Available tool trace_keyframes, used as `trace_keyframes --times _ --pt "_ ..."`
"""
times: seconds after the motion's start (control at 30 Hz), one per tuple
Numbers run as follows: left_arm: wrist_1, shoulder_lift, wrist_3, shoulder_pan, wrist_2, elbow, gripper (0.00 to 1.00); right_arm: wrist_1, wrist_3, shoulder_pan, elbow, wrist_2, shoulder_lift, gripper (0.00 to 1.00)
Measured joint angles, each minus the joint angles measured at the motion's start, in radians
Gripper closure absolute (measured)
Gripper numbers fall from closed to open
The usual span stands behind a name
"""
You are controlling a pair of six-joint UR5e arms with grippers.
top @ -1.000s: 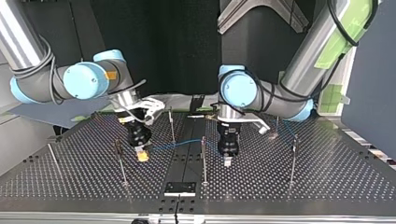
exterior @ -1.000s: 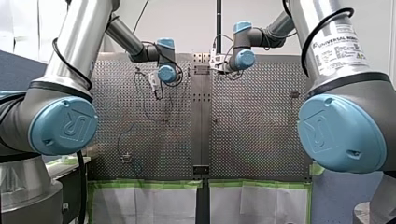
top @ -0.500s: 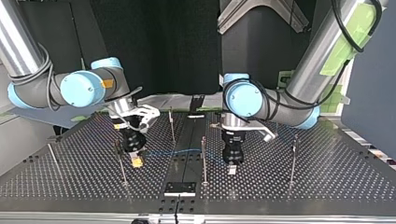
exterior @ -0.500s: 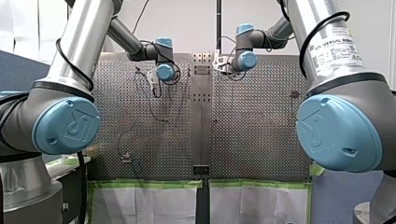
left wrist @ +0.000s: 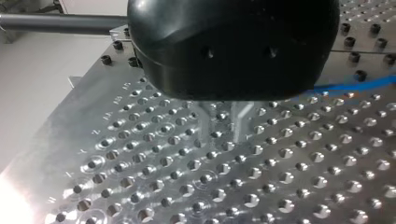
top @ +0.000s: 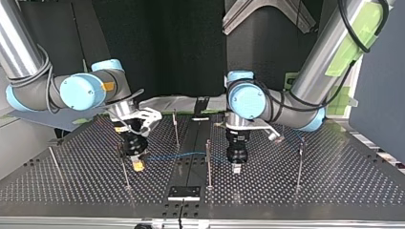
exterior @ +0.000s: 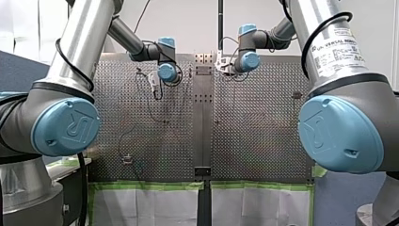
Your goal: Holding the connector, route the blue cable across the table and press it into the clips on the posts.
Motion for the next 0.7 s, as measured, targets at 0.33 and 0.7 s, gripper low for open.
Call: trace_keyframes --times 0.33,0.7 --pt "-0.076 0.006 0.002 -0.017 -0.007 -0.002 0.00 0.004 -0.002 -0.002 0.001 0.004 0.000 1.00" --pt "-0.166 0.087 -0.002 -0.045 -0.034 -0.072 0.00 0.007 -0.001 -0.002 0.002 0.009 0.000 1.00"
